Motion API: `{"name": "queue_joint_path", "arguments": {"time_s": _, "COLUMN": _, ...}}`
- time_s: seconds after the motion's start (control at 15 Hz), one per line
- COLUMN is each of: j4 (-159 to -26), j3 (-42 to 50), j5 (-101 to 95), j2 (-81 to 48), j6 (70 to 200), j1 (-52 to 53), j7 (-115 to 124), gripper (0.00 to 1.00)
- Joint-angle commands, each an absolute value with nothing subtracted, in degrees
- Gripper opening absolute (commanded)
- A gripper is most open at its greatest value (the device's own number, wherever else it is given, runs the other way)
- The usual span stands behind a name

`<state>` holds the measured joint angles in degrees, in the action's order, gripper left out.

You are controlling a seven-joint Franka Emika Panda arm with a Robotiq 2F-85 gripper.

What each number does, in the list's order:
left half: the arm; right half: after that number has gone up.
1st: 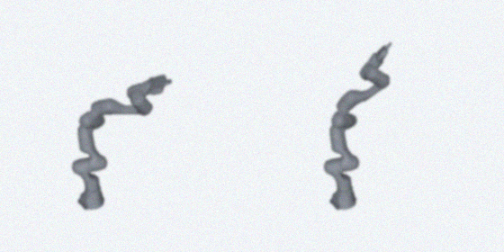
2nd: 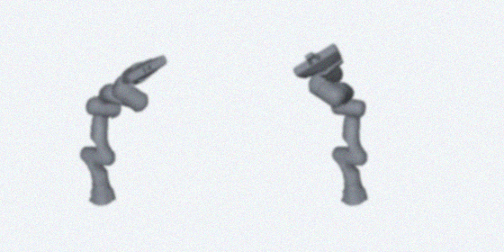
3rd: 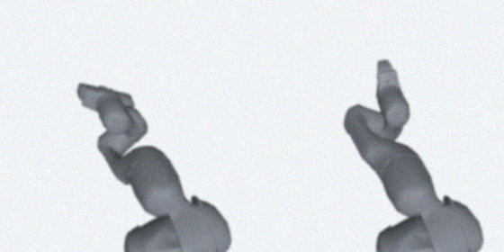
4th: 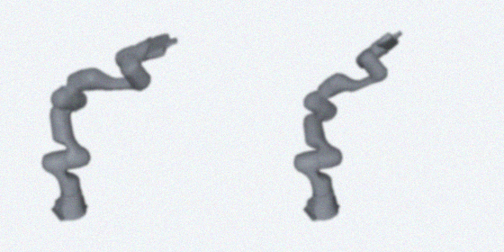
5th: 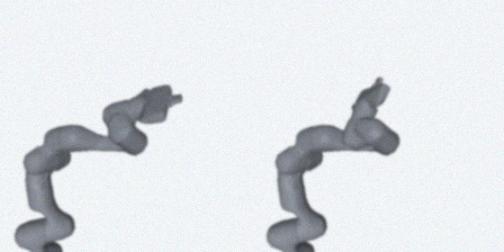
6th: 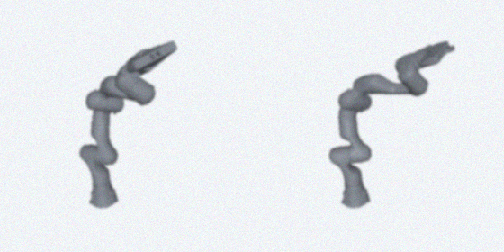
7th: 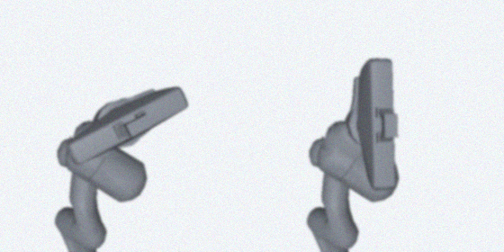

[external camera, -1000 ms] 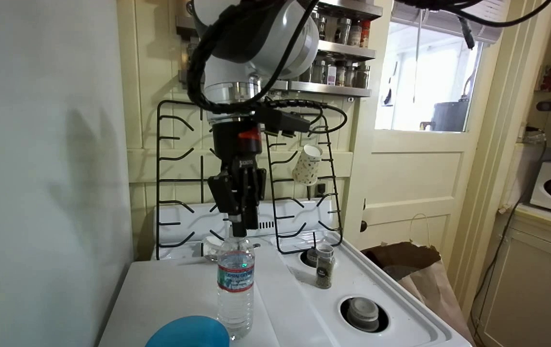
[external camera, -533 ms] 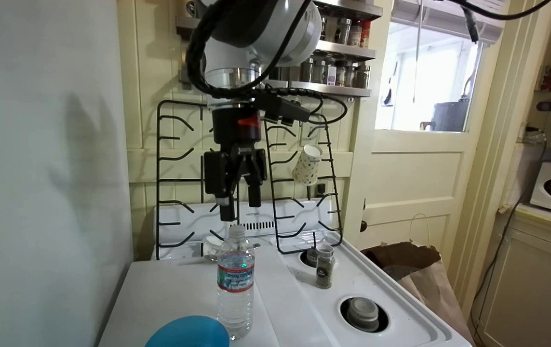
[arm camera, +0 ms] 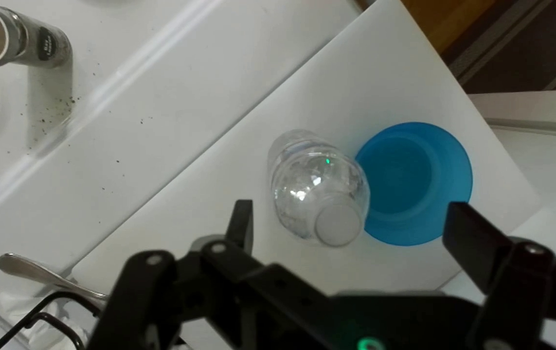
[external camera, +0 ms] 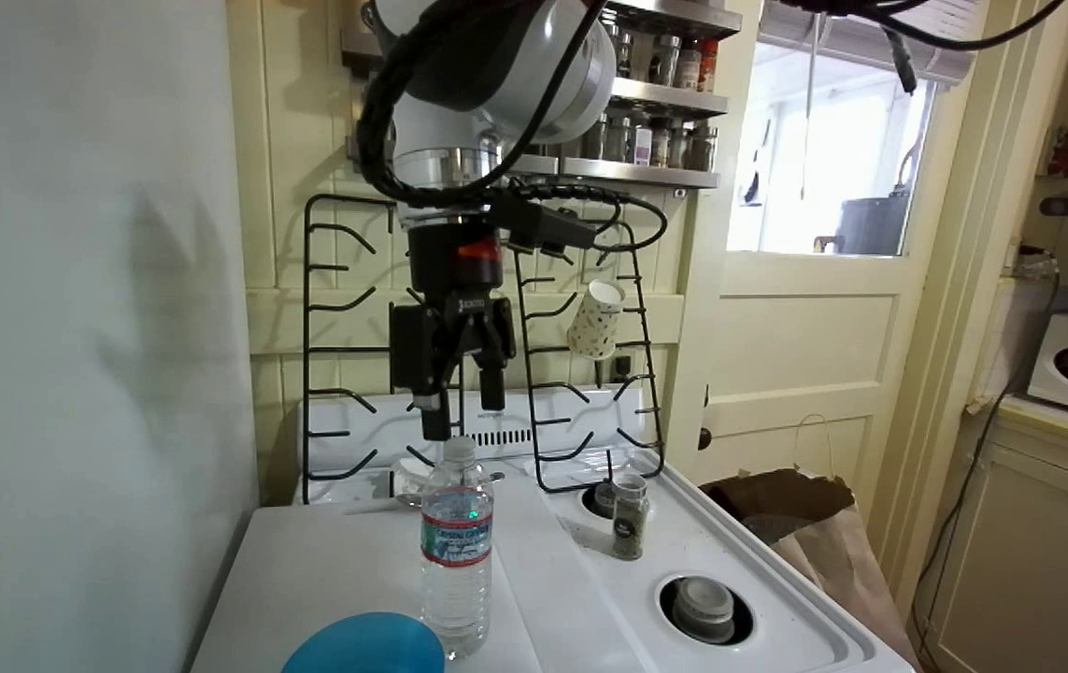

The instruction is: Place the plastic bottle in the blue bowl

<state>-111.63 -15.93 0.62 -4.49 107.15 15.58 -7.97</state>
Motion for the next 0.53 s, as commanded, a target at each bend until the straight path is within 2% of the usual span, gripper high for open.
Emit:
{"name": "queue_joint_path", "arguments": {"time_s": 0.0, "j4": -111.62, "j3": -15.88, "j5": -0.73, "j2": -4.66, "j6": 107.31, "j1": 15.88, "j7": -6.67, "gripper": 1.00}}
{"name": "queue_joint_path", "arguments": {"time_s": 0.33, "j4": -111.71, "j3": -16.52, "j5": -2.58, "j2": -5.82, "j6": 108.30, "j1": 16.74, "j7": -5.24, "gripper": 1.00}}
{"name": "queue_joint_path", "arguments": {"time_s": 0.47, "j4": -111.58, "j3": -16.79, "j5": -3.44, "j2": -6.22, "j6": 108.52, "j1": 17.05, "j7": -4.96, "gripper": 0.97}}
